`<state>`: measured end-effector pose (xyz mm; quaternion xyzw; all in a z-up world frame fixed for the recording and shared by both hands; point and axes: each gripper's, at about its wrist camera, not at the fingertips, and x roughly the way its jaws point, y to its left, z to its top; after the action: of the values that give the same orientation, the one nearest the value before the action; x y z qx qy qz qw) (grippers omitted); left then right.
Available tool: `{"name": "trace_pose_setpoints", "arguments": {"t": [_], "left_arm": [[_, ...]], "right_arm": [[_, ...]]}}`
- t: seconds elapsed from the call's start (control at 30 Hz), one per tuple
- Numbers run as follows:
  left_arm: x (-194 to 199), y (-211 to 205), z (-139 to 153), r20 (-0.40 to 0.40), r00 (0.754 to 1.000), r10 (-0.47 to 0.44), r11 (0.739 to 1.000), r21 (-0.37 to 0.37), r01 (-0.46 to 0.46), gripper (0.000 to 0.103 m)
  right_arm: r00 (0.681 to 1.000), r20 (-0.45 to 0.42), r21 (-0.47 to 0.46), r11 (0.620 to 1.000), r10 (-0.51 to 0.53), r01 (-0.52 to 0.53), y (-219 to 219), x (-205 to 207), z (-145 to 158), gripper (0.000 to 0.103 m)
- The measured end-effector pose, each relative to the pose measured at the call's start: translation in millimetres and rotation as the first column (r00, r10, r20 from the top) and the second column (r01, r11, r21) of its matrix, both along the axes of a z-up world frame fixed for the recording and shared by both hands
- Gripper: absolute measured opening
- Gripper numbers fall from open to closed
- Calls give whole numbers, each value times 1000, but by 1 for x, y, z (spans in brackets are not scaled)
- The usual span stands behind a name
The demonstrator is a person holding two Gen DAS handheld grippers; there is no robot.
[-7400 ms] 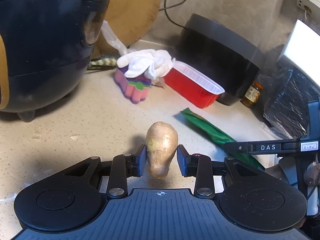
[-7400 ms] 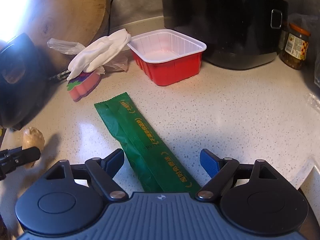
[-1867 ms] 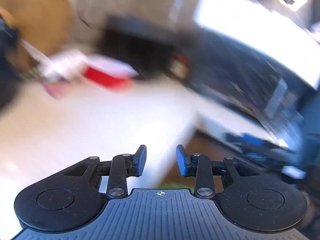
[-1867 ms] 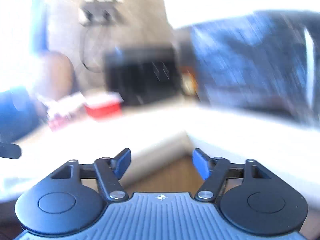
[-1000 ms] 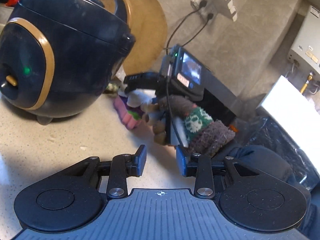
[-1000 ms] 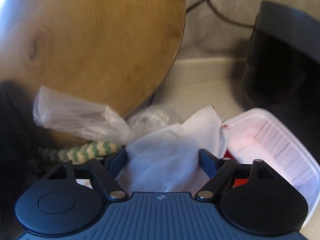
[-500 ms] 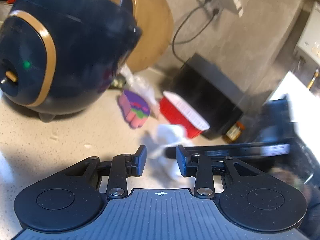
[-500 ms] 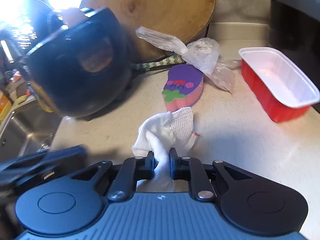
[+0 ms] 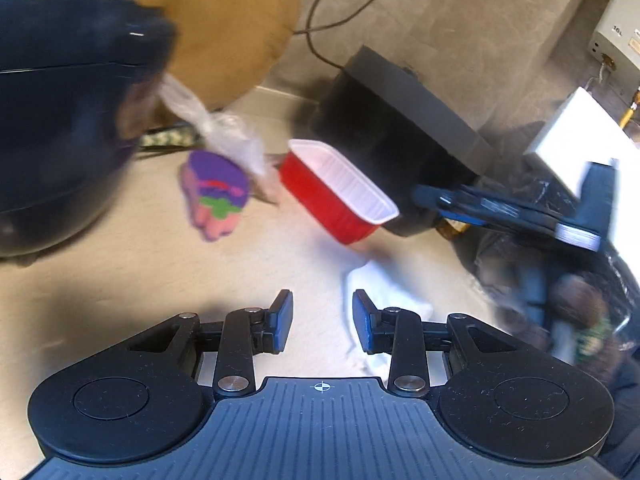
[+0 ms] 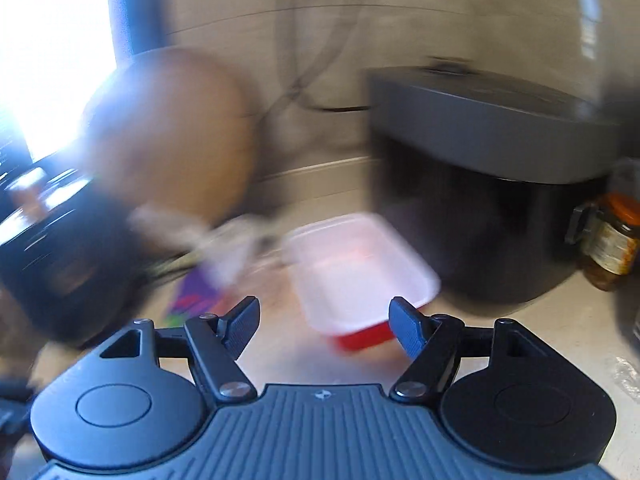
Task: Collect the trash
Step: 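Grasp the rim of the red-and-white plastic tray with the left tool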
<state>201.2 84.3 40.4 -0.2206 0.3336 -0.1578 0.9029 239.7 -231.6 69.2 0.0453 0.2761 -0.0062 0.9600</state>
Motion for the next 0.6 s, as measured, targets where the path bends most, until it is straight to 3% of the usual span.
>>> {"name": "trace_pose_setpoints", "arguments": {"t": [0.17, 0.2, 0.23, 0.27, 0.4, 0.6], "left_arm": [[27, -33, -5, -31, 998, -55, 998, 38, 56, 37], [30, -39, -6, -36, 997, -68, 996, 50, 70, 37], [33, -43, -7, -39, 996, -77, 995, 63, 79, 37], [36, -47, -9, -42, 996, -82, 994, 72, 84, 37], [43, -49, -11, -39, 998, -54, 997, 55, 56, 37], [62, -41, -10, -33, 998, 58, 998, -33, -59, 37]], "right_arm": [[985, -71, 53, 986, -155, 159, -42, 68, -32, 68], [982, -96, 73, 982, -164, 172, -47, 76, -39, 53], [979, -127, 101, 980, -158, 171, -51, 82, -45, 45], [978, -157, 126, 979, -138, 159, -55, 85, -51, 25], [982, -188, 224, 972, -28, 71, -58, 55, -50, 21], [976, -187, 282, 958, 107, -51, -36, -8, -36, 21]]}}
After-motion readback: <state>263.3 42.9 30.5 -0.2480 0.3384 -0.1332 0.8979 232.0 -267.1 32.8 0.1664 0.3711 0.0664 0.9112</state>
